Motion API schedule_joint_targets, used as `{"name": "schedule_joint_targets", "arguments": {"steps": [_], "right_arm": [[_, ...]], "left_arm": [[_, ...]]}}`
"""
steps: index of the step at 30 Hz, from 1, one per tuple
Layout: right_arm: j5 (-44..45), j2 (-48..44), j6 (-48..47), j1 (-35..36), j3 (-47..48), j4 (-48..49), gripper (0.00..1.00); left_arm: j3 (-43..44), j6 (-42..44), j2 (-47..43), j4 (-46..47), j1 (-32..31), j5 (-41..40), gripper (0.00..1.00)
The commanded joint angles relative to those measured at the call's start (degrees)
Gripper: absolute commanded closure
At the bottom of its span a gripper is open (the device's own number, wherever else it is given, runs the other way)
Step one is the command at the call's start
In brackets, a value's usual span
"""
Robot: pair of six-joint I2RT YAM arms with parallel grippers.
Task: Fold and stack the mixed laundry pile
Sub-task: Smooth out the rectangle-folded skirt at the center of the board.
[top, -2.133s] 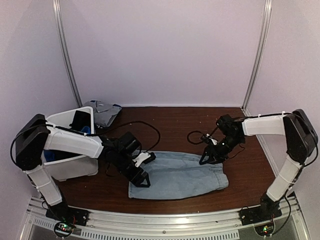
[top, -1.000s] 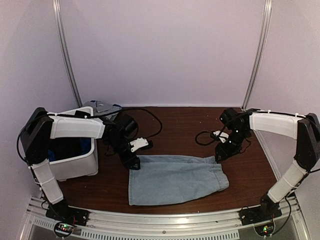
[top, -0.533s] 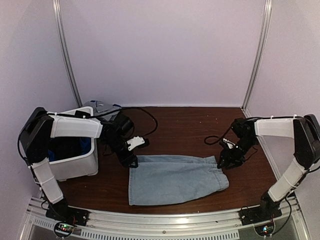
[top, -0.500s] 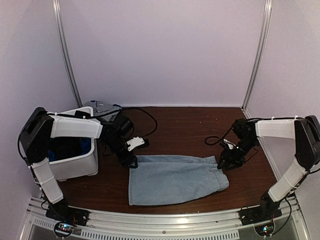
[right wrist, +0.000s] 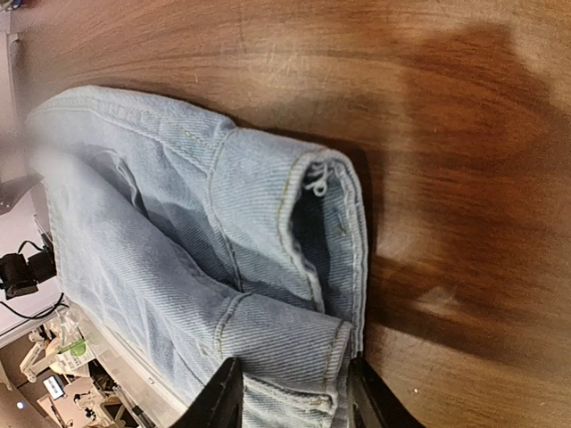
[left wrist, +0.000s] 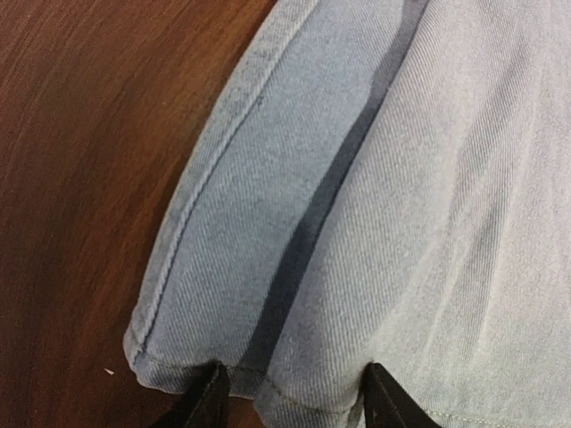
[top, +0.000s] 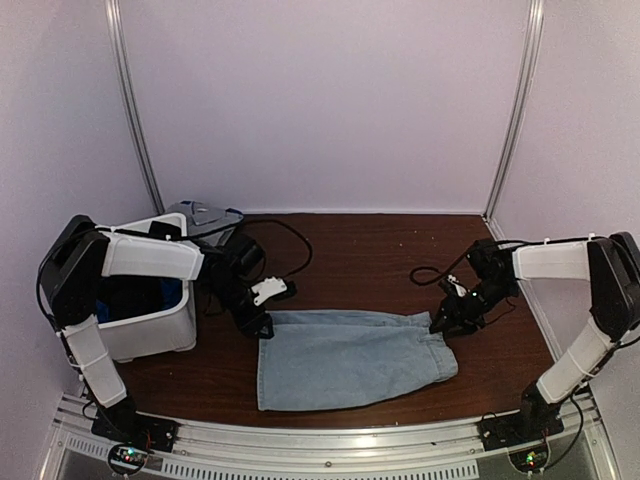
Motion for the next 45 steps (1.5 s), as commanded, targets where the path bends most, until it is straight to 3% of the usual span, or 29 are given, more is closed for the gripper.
{"name": "schedule_joint_targets", "arguments": {"steps": [1, 8, 15, 19, 29, 36, 45], "right_arm": [[-1.6, 1.4, -0.3, -0.9, 0.0, 2.9, 0.63], [-3.5, 0.5, 0.1, -1.1, 0.6, 4.7, 0.70], [-3.6, 0.4, -0.4, -1.1, 1.2, 4.3, 0.91], [-2.9, -1.8, -0.5, -1.1, 0.6, 3.6, 1.00], [-3.1, -16.4, 2.0, -0.9, -1.4, -2.1, 1.00], [-4.3, -24.1, 4.0, -0.9, 0.8, -4.6, 1.00], [-1.5, -8.2, 2.0, -1.2, 8.7, 3.5, 1.00]], "left_arm": [[0.2, 1.0, -1.2, 2.4, 1.1, 1.5, 0.49], [0.9, 2.0, -1.3, 1.4, 1.1, 6.2, 0.72], [0.3, 1.1, -1.9, -0.4, 1.1, 6.9, 1.00], [-1.1, -0.1, -3.6, -0.4, 1.1, 6.0, 1.00], [-5.7, -3.2, -15.4, -2.8, 1.1, 4.7, 1.00], [-3.9, -4.7, -20.0, -5.8, 1.2, 3.0, 1.00], [3.7, -3.5, -10.8, -3.8, 6.0, 0.3, 1.00]]}}
